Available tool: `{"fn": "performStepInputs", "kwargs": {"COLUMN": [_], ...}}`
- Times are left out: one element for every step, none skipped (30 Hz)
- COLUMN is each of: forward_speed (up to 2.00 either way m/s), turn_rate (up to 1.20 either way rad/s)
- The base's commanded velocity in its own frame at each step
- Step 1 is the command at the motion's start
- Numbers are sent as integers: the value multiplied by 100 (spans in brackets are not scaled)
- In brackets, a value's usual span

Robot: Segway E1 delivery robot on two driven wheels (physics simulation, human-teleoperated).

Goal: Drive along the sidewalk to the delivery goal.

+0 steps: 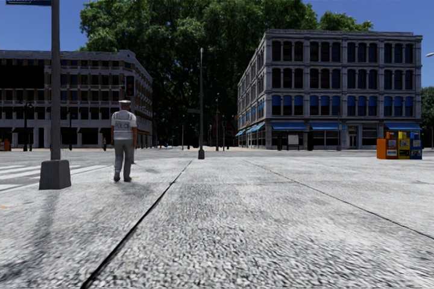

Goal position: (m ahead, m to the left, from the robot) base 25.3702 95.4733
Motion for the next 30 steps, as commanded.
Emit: {"fn": "performStepInputs", "kwargs": {"forward_speed": [200, 200, 200, 200, 190, 176, 161, 161, 152, 145, 143, 143, 142, 142, 142, 142, 142, 141, 141, 141, 141, 141, 141, 139, 133, 130, 130, 128, 128, 128], "turn_rate": [0, 0, 0, 0, 0, 0, 0, 0, 0, 0, 0, 0, 2, 3, 4, 4, 4, 4, 4, 4, 4, 4, 4, 4, 4, 4, 4, 4, 4, 4]}}
